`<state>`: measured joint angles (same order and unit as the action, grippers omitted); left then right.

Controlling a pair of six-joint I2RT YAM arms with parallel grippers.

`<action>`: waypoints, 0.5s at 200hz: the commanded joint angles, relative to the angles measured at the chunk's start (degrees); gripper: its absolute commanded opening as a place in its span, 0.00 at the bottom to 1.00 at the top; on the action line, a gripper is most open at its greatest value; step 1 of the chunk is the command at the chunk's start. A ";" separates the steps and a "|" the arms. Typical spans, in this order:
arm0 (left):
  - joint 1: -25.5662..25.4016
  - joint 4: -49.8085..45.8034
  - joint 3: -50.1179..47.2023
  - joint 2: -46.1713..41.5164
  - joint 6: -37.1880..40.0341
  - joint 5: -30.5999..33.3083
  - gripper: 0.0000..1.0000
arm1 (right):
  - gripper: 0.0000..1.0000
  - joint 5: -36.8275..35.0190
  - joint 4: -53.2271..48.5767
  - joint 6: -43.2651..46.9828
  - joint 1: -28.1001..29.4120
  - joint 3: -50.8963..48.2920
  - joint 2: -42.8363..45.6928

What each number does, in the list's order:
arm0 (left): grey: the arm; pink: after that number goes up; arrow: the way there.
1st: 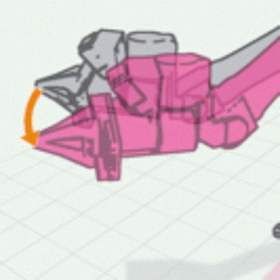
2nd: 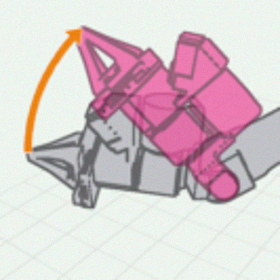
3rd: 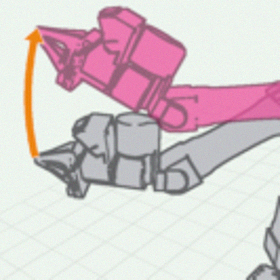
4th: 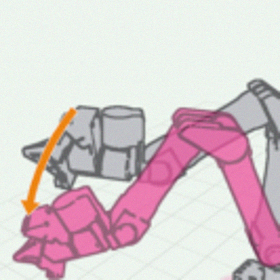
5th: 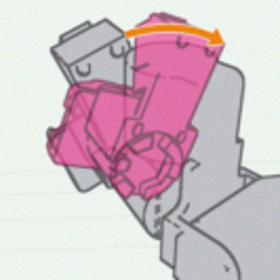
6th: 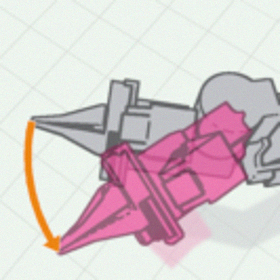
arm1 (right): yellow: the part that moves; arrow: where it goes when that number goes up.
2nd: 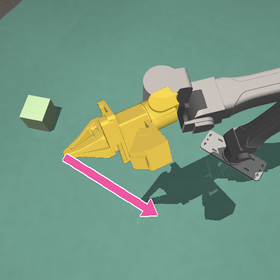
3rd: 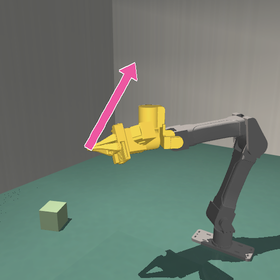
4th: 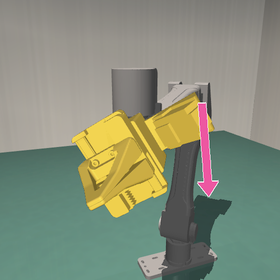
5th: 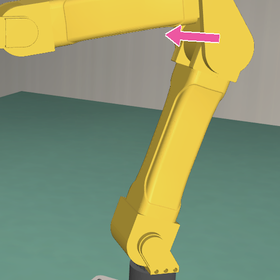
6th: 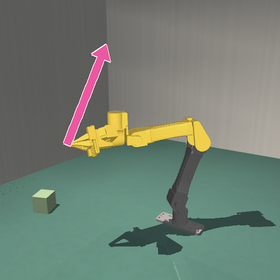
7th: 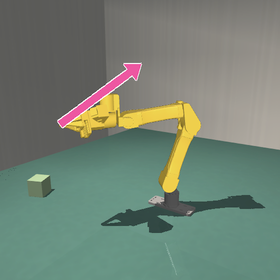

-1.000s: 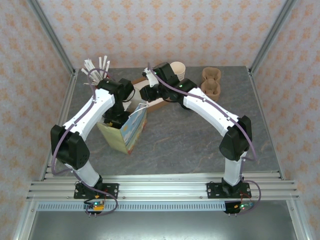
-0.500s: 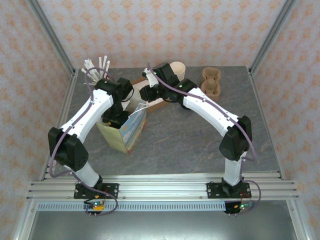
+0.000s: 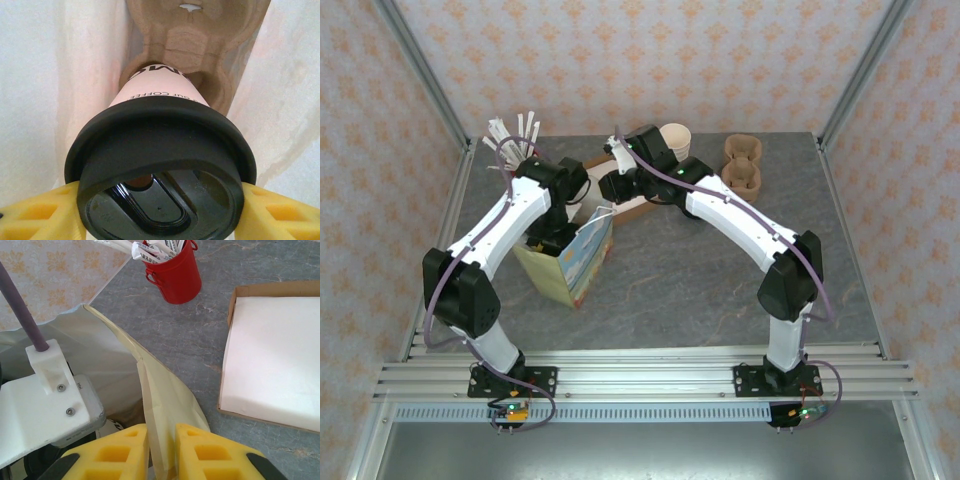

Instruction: Pack the takeout coffee

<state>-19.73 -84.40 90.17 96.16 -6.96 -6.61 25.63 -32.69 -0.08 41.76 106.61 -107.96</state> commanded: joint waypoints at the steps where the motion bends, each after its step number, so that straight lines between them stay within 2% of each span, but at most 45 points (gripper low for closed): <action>1: 0.30 2.07 -1.65 1.84 1.04 -0.13 0.31 | 0.21 -1.19 -3.15 0.78 0.43 0.98 -1.37; 100: 0.30 2.21 -0.44 0.46 1.08 -0.84 0.31 | 0.21 -1.30 -3.08 0.61 0.43 0.86 -1.30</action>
<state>-19.70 -84.36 89.95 96.16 -6.94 -6.87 25.61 -33.01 -0.08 41.76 106.63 -108.07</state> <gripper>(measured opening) 0.641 0.210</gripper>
